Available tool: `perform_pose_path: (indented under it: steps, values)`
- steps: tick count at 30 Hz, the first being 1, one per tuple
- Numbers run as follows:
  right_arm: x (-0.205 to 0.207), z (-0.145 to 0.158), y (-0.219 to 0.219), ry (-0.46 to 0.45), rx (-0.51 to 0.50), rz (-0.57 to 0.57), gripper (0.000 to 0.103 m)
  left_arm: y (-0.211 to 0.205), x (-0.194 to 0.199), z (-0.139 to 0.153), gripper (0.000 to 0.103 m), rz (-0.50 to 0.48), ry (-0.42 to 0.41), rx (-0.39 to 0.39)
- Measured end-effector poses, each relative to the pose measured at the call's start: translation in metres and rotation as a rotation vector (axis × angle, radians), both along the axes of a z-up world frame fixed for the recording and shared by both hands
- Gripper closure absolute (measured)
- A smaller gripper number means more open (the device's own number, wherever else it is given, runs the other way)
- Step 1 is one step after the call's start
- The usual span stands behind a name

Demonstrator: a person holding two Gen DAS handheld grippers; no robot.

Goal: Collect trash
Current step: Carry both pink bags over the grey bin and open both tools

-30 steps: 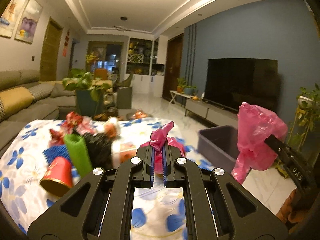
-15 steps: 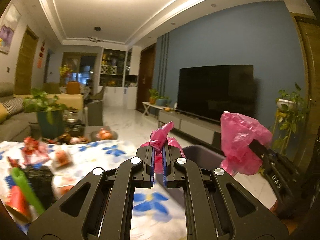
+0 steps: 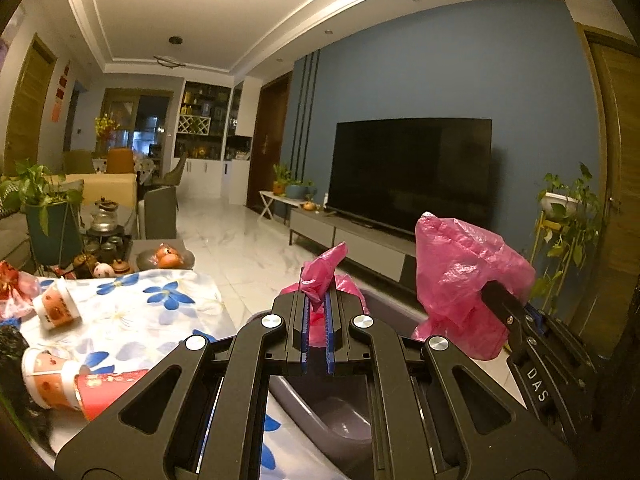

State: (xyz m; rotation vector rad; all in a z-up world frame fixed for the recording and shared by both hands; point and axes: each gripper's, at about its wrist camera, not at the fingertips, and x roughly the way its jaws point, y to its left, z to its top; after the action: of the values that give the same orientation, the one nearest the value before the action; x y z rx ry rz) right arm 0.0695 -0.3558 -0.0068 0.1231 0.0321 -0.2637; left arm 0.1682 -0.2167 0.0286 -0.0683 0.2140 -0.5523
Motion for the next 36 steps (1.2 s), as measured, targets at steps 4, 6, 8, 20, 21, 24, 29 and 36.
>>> perform_pose_path:
  steps: [4, 6, 8, 20, 21, 24, 29, 36]
  values:
    - [0.008, -0.005, 0.0, 0.016, 0.007, -0.002, 0.096, -0.007, 0.008, -0.006, 0.097, 0.0, 0.018, 0.005]
    - [0.011, -0.006, 0.001, 0.02, 0.014, 0.001, 0.096, -0.011, 0.014, -0.008, 0.097, -0.001, 0.032, 0.004]
    - [0.015, -0.006, -0.001, 0.021, 0.015, 0.001, 0.096, -0.013, 0.018, -0.011, 0.097, -0.002, 0.042, 0.005]
    - [0.033, -0.013, -0.003, 0.056, 0.04, 0.024, 0.092, -0.029, 0.037, -0.031, 0.095, -0.014, 0.095, 0.032]
    - [0.034, -0.014, -0.003, 0.057, 0.046, 0.028, 0.086, -0.03, 0.039, -0.033, 0.091, -0.016, 0.101, 0.038]
    - [0.035, -0.017, -0.009, 0.054, 0.061, 0.028, 0.066, -0.027, 0.042, -0.035, 0.063, -0.02, 0.12, 0.032]
    - [0.034, -0.02, -0.009, 0.065, 0.064, 0.018, 0.065, -0.014, 0.045, -0.035, 0.047, 0.004, 0.142, -0.027]
    - [0.027, -0.019, -0.008, 0.062, 0.081, 0.011, 0.055, 0.005, 0.035, -0.033, 0.029, 0.076, 0.123, -0.027]
